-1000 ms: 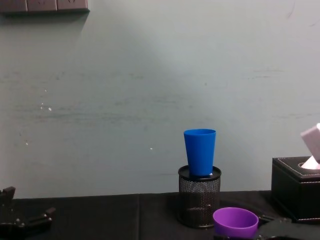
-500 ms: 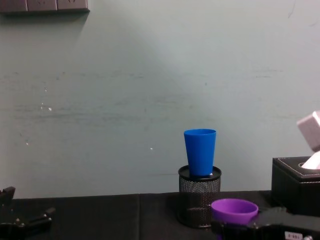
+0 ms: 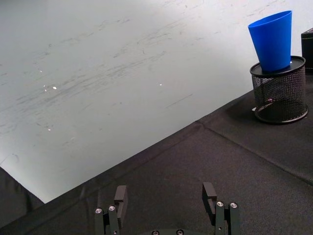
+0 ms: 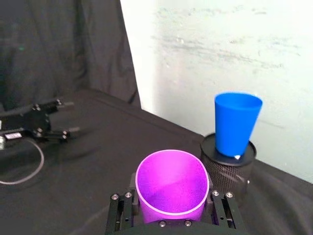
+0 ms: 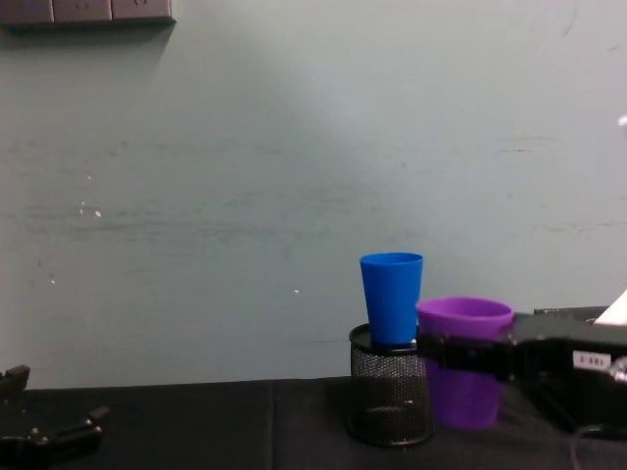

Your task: Pick up one cup with a gripper and tap it against the other cup.

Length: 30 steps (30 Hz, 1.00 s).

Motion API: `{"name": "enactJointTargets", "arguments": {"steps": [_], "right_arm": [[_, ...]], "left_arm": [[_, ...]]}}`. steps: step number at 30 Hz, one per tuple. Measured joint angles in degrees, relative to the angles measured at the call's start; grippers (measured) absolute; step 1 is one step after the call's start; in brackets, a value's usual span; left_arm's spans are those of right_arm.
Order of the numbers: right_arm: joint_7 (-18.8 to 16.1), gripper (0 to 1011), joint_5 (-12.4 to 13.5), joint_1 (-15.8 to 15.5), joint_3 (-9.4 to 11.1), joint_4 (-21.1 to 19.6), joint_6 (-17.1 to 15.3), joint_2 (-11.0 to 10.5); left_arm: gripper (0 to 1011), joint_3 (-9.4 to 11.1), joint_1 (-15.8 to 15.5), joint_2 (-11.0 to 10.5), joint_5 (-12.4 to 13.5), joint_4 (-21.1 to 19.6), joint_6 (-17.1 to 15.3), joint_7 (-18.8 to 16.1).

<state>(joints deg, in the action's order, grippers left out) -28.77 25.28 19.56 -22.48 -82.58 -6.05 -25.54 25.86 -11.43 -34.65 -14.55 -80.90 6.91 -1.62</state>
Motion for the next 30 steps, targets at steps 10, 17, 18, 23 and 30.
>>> {"name": "enactJointTargets", "arguments": {"steps": [10,17,18,23,30], "right_arm": [[-0.54,722,2.86,0.08,0.16,-3.76,-1.46,-1.66],[-0.42,722,3.01,0.17,0.0,-3.9,-1.55,-1.77],[-0.42,722,3.01,0.17,0.0,-3.9,-1.55,-1.76],[-0.42,722,3.0,0.16,0.02,-3.86,-1.55,-1.74],[-0.43,722,2.98,0.13,0.04,-3.82,-1.55,-1.71]], "left_arm": [[1000,0.0,0.0,0.0,0.0,0.0,0.0,0.0],[1000,0.0,0.0,0.0,0.0,0.0,0.0,0.0],[1000,0.0,0.0,0.0,0.0,0.0,0.0,0.0],[1000,0.0,0.0,0.0,0.0,0.0,0.0,0.0],[1000,0.0,0.0,0.0,0.0,0.0,0.0,0.0]]}}
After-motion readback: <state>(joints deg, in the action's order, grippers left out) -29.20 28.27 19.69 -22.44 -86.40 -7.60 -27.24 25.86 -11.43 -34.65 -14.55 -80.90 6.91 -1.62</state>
